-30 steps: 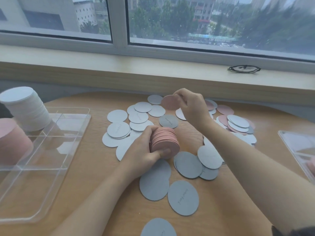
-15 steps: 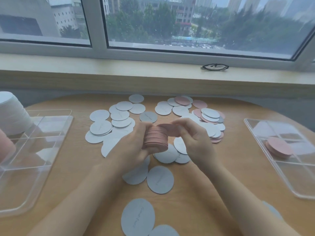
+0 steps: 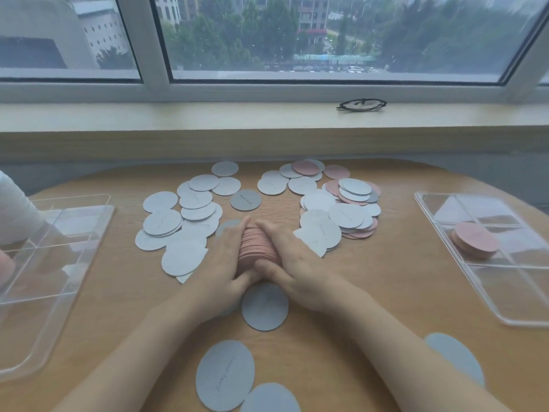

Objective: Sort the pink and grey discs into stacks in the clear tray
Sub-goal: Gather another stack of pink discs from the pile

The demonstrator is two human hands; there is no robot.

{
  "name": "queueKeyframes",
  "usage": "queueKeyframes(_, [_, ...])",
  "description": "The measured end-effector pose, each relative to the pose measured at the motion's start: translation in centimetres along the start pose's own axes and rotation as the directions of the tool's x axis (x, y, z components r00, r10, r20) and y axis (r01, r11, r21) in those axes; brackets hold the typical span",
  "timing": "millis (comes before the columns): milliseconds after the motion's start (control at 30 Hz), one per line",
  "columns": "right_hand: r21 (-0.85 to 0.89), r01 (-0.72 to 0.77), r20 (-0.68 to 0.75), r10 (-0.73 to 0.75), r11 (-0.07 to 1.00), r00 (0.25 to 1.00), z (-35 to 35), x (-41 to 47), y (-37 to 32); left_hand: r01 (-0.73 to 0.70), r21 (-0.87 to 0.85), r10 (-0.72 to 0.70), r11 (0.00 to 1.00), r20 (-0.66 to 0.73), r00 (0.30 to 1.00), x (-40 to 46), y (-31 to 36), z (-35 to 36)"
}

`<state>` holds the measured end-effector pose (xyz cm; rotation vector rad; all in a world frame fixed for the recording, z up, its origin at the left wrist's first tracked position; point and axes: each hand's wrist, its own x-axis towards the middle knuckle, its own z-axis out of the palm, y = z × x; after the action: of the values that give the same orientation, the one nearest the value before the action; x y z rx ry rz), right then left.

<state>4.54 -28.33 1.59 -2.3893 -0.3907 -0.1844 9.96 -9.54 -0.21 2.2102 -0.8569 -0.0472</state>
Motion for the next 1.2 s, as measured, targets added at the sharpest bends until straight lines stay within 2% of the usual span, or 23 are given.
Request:
queueKeyframes(67, [-0.024,0.016,0.011,-0.016,1.0,1.0,0.1,0.1,-0.2,0.006,0.038,-0.006,0.999,-0.006,1.0,0.1,0.0,0.0])
queueKeyframes(233, [0.085,0.026,-0.048,-0.022,0.996,0.999,0.4,-0.1,-0.5,-0.038,-0.031,0.037,0.999,-0.017,0.999,-0.1,0.0,0.0])
queueKeyframes(367, [0.069,0.031,-0.031,-0.028,0.997,0.999,0.3,0.1,-0.2,-0.024,-0.052,0.022,0.998,-0.036,0.999,-0.1,0.3,-0.3])
queueKeyframes(467, [0.073,-0.086,-0.149,0.096,0.994,0.984,-0.7,0.3,1.1,0.023,-0.069,-0.026,0.997,-0.053,0.998,-0.1,0.1,-0.2])
queueKeyframes(567, [-0.109,-0.293,-0.286,0.252,0.95,0.924,-2.1,0.0,3.3,0.059,-0.096,-0.069,0.994,-0.095,0.993,-0.2,0.1,-0.2])
queueKeyframes(633, [-0.169,-0.404,-0.223,0.364,0.899,0.904,-2.6,-0.4,4.2,0.048,-0.125,-0.066,0.991,-0.139,0.988,-0.2,0.2,-0.3])
queueKeyframes(700, [-0.235,-0.444,-0.136,0.423,0.865,0.896,-2.4,-0.6,4.5,0.046,-0.142,-0.069,0.989,-0.162,0.984,-0.3,0.3,-0.5])
queueKeyframes(900, [-0.313,-0.346,-0.105,0.33,0.884,0.938,-1.1,-0.4,3.7,0.035,-0.171,-0.06,0.985,-0.143,0.988,-0.3,0.7,-0.6])
queueKeyframes(1000, [-0.279,-0.273,-0.075,0.262,0.921,0.962,-0.5,-0.6,3.1,0.01,-0.171,-0.036,0.985,-0.151,0.988,-0.4,0.9,-0.6])
queueKeyframes(1067, [-0.208,-0.198,-0.029,0.196,0.958,0.98,0.1,-0.5,2.7,0.004,-0.177,-0.034,0.984,-0.169,0.985,-0.5,1.0,-0.7])
queueKeyframes(1133, [-0.053,-0.111,0.03,0.112,0.992,0.993,0.3,-0.3,2.4,-0.004,-0.194,-0.033,0.981,-0.188,0.982,-0.5,1.1,-0.8])
queueKeyframes(1200, [0.117,-0.049,-0.005,0.05,0.992,0.999,0.1,-0.1,2.2,-0.004,-0.205,-0.038,0.979,-0.203,0.978,-0.6,1.2,-0.9])
